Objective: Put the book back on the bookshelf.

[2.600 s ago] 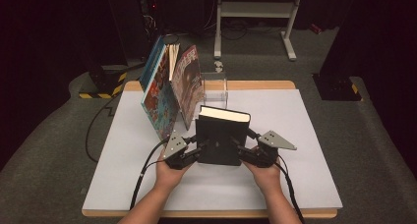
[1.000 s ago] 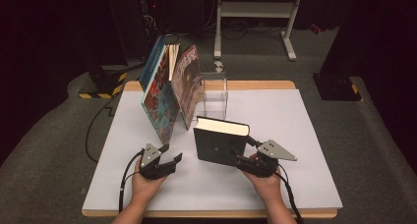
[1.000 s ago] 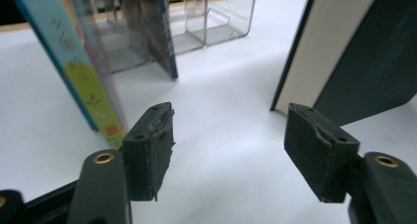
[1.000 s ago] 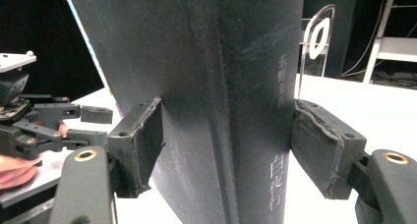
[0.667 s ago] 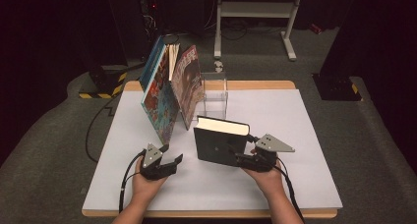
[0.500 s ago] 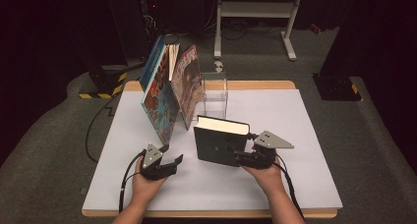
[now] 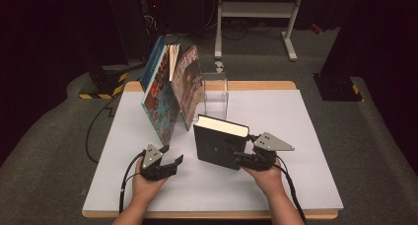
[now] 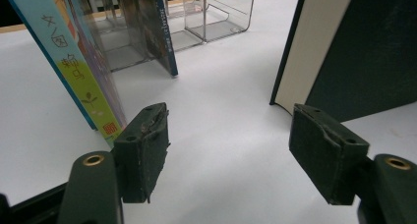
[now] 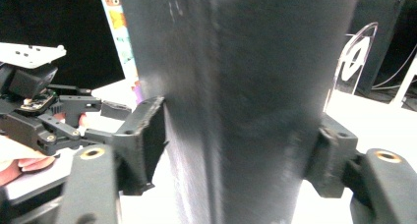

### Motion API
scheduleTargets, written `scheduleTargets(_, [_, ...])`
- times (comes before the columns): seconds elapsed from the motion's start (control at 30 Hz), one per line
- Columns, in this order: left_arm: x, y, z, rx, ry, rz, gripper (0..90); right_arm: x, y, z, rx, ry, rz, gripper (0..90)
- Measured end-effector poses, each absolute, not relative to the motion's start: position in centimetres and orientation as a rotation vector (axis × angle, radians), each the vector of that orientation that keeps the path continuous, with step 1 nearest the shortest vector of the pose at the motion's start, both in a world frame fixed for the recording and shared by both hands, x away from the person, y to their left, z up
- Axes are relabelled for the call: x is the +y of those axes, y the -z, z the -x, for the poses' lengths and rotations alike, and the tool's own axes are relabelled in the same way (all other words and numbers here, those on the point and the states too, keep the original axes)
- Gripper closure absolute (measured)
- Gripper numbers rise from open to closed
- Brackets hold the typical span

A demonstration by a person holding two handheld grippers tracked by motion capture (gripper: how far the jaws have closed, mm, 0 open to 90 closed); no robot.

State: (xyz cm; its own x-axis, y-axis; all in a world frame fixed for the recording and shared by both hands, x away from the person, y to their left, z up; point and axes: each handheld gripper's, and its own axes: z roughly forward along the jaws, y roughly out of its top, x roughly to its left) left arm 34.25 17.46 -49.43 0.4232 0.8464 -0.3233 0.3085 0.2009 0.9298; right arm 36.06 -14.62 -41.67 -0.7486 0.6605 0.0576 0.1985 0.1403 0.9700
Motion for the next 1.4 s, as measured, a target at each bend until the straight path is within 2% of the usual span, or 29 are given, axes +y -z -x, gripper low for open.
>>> scheduleTargets(0.13, [17.4,49.5,-34.3,1.134,-0.516,-1.361,31.4,-14.8,41.8,-35.5,2.039,-1.661,-0.801,42.3])
scheduleTargets(0.47, [17.4,49.6,-34.3,1.134,-0.508,-1.379,31.4,-14.6,42.2,-34.2,2.032,-1.702,-0.758,50.0])
scheduleTargets(0.9, [17.4,49.6,-34.3,1.127,-0.504,-1.378,31.1,-13.3,41.8,-34.4,2.024,-1.715,-0.736,44.4])
scheduleTargets(1.4, [17.3,49.6,-34.2,1.13,-0.491,-1.364,30.7,-12.3,41.1,-34.5,2.014,-1.685,-0.722,47.8])
